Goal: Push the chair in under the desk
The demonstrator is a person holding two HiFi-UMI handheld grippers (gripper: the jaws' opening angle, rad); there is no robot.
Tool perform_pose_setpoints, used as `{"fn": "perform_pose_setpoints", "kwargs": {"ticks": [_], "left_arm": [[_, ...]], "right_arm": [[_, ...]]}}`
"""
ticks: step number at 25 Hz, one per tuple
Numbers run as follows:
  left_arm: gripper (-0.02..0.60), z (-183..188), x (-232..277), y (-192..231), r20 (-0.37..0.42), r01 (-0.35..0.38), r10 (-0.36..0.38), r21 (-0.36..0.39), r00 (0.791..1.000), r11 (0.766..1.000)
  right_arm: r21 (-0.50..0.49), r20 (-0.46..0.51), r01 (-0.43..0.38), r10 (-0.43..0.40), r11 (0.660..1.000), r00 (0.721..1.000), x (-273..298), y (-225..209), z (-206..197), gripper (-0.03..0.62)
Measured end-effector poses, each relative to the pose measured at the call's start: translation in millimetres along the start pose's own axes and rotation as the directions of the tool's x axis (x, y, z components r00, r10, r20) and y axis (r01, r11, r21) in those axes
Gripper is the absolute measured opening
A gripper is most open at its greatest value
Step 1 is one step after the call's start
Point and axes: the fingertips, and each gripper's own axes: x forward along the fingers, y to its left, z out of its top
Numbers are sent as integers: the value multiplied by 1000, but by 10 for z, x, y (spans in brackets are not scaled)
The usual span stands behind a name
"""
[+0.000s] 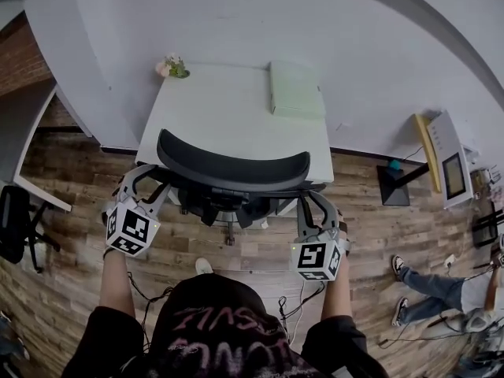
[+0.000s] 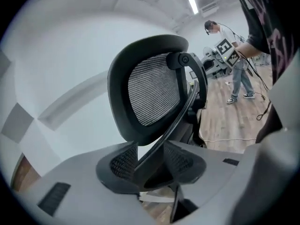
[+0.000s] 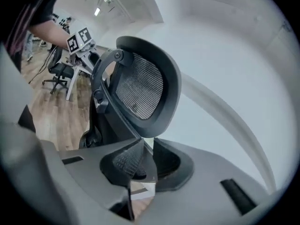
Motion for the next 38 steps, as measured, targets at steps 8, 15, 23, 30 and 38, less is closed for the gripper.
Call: {"fn": "perform_pose_setpoints", "kwargs": {"ticks": [8, 15, 23, 30, 38], "left_arm": [[68, 245, -298, 22, 100, -132, 153, -189, 983, 973], [28, 391, -535, -30, 150, -173, 223, -289, 963, 942], [15, 479, -899, 10, 179, -221, 328, -447, 928, 867], [15, 464, -1150, -108, 169, -275, 382, -445, 909, 852], [15, 426, -1420, -146, 169, -306, 426, -473, 889, 826]], "right_arm": [[181, 49, 59, -69, 982, 996, -230, 18, 112, 31], [338, 91, 87, -124, 937, 988, -502, -87, 218, 28], [415, 113, 82, -140, 906, 984, -800, -124, 200, 28], [432, 149, 77, -155, 899, 977, -946, -69, 258, 26], [415, 180, 76, -164, 907, 970, -1074, -17, 324, 26]]}}
